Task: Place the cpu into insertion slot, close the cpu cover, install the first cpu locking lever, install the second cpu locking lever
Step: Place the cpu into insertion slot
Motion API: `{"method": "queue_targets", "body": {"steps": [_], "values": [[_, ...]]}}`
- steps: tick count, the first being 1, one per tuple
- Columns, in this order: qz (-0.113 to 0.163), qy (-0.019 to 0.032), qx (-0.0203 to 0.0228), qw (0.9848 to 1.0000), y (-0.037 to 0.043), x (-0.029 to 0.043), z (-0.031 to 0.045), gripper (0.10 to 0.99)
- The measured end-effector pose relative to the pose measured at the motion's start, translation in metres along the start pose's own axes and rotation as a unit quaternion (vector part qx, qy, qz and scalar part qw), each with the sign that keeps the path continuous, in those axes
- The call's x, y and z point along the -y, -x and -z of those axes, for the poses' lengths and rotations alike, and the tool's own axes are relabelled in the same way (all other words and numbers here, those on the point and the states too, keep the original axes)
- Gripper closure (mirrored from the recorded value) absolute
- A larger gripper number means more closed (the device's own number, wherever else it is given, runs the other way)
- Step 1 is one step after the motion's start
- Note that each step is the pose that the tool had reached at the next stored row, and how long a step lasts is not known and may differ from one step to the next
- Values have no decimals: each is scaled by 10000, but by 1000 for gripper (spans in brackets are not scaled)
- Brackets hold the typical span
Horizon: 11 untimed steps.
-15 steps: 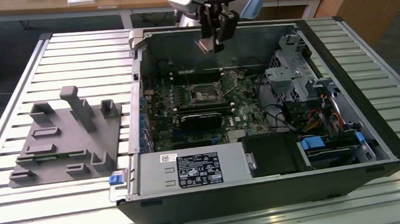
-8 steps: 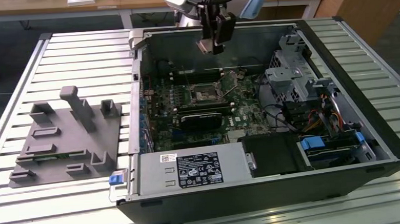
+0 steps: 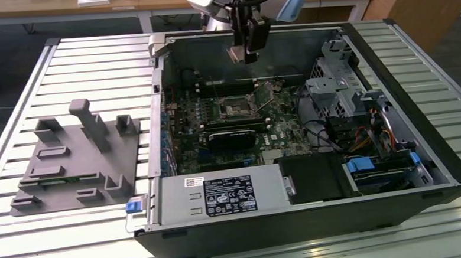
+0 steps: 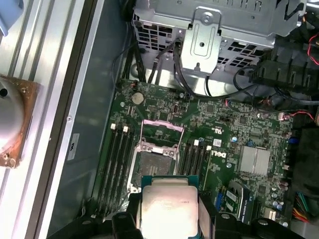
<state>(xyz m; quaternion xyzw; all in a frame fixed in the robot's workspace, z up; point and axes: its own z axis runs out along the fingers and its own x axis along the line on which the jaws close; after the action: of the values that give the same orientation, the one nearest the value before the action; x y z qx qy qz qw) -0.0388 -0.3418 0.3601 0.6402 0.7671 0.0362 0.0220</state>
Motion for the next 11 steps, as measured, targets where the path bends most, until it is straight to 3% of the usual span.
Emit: {"method": "queue_targets", "body": {"steps": [11], "values": [[-67, 1, 5, 10000, 1, 4, -50, 545]]}}
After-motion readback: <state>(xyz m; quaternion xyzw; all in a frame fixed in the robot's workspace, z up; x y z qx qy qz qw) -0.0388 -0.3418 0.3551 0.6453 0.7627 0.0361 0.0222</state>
